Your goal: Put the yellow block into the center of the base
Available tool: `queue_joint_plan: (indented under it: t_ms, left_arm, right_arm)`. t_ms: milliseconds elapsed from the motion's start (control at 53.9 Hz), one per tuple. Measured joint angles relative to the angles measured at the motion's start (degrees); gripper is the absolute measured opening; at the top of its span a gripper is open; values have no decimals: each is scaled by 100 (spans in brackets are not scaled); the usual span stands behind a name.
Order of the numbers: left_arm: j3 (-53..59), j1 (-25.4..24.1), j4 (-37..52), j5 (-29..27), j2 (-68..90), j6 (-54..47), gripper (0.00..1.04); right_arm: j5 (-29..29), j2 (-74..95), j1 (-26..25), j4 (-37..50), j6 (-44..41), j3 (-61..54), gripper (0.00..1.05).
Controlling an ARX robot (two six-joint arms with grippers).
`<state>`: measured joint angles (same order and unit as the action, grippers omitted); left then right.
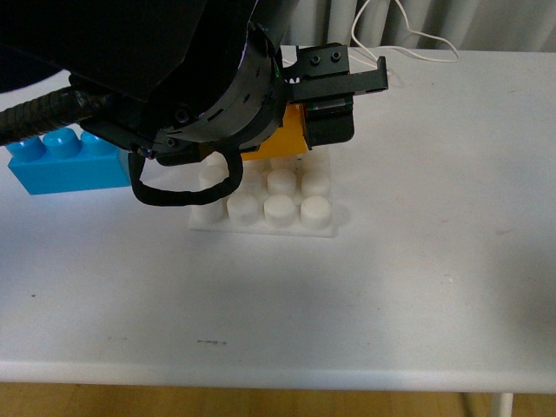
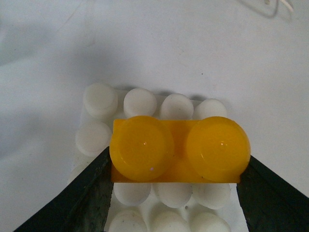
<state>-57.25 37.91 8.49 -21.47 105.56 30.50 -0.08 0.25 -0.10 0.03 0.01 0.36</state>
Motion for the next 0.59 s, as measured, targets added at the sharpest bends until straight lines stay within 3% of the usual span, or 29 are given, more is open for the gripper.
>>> queue_joint_plan:
  t_ms: [594]
  left_arm:
    - [-127,-70,0,-157,236,-225,66]
  right_arm:
    - [2,0,0,0,0,0,95]
